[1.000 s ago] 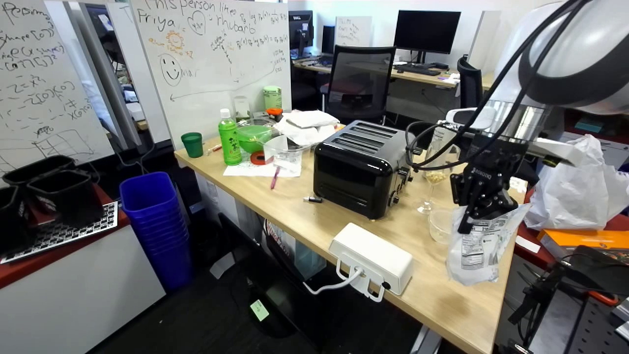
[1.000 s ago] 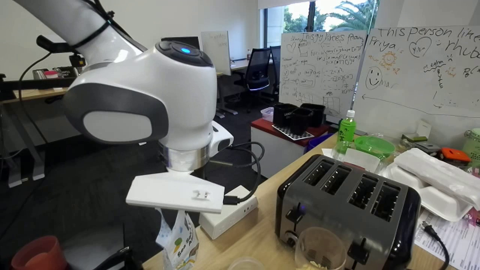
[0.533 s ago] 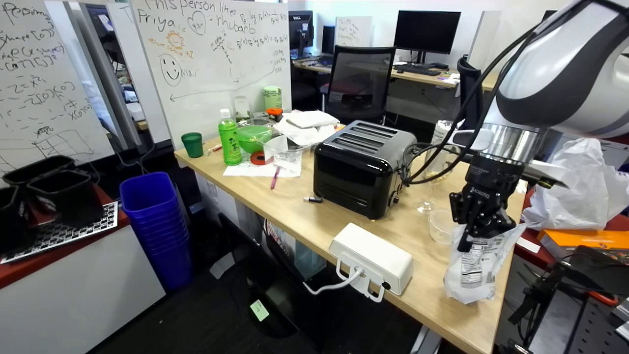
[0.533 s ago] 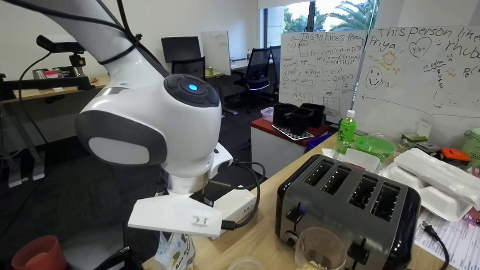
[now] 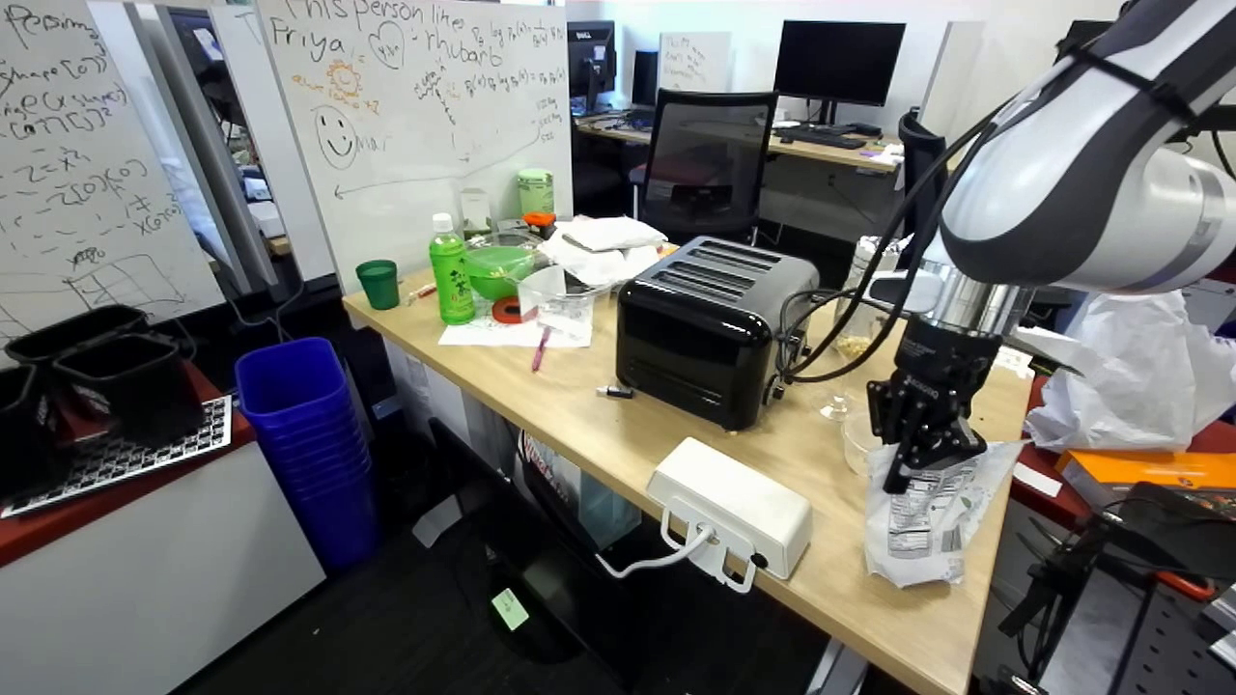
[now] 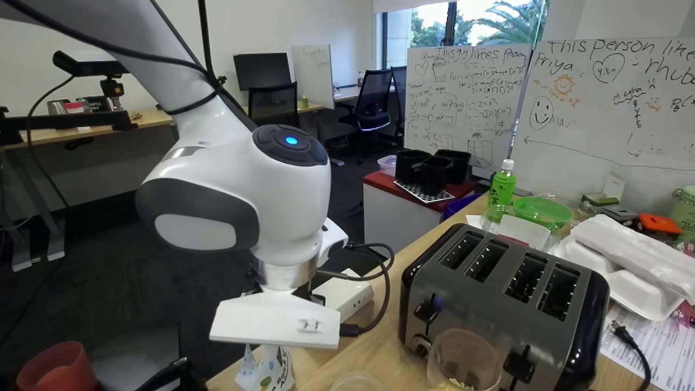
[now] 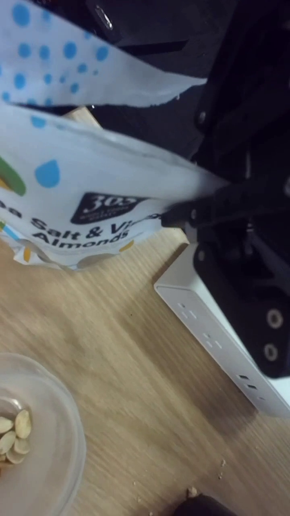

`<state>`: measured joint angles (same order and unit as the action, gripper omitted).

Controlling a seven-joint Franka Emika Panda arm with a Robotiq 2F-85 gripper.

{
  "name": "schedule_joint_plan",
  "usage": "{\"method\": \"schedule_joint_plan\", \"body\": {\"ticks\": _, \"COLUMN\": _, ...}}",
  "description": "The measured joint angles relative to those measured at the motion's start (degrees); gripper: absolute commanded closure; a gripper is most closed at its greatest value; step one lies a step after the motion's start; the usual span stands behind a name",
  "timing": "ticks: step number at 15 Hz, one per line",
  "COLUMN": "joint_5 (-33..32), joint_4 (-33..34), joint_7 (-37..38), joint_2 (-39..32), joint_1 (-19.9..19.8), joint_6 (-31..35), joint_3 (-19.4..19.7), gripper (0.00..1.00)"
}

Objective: Pick up the sachet from the table and move it to the left.

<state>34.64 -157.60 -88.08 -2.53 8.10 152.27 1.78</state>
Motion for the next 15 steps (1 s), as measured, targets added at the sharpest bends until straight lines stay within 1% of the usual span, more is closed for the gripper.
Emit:
{"method": "schedule_joint_plan", "body": {"ticks": 4, "joint_5": -3.49, "joint_4": 0.86, "joint_7": 0.0, "joint_2": 2.38, "joint_1": -2.26, "joint_6": 0.35, "joint_3": -0.3, "gripper": 0.31}}
{"method": "schedule_joint_plan", "body": {"ticks": 8, "joint_5": -4.35, "joint_4": 0.76, "joint_7": 0.0, "joint_2": 7.21, "joint_1": -3.15, "joint_6": -0.65, "joint_3": -0.23, "gripper": 0.05}}
{"method": "schedule_joint_plan", "body": {"ticks": 9, "joint_5": -4.54, "joint_4": 0.71, "joint_7": 0.0, "joint_2": 8.55, "joint_1": -3.15, "joint_6": -1.79, "joint_3": -0.15, "gripper": 0.01}}
{"method": "schedule_joint_plan", "body": {"ticks": 10, "joint_5": -5.09, "joint_4": 0.56, "joint_7": 0.01, "joint_2": 10.05, "joint_1": -3.15, "joint_6": -3.03, "joint_3": -0.09, "gripper": 0.0}}
{"method": "schedule_joint_plan", "body": {"ticks": 13, "joint_5": -8.88, "joint_4": -0.09, "joint_7": 1.32, "joint_2": 14.7, "joint_1": -3.11, "joint_6": -8.76, "joint_3": 0.03, "gripper": 0.0}}
{"method": "schedule_joint_plan", "body": {"ticks": 15, "joint_5": -9.07, "joint_4": -0.25, "joint_7": 1.7, "joint_2": 15.9, "joint_1": -2.9, "joint_6": -9.41, "joint_3": 0.15, "gripper": 0.0}}
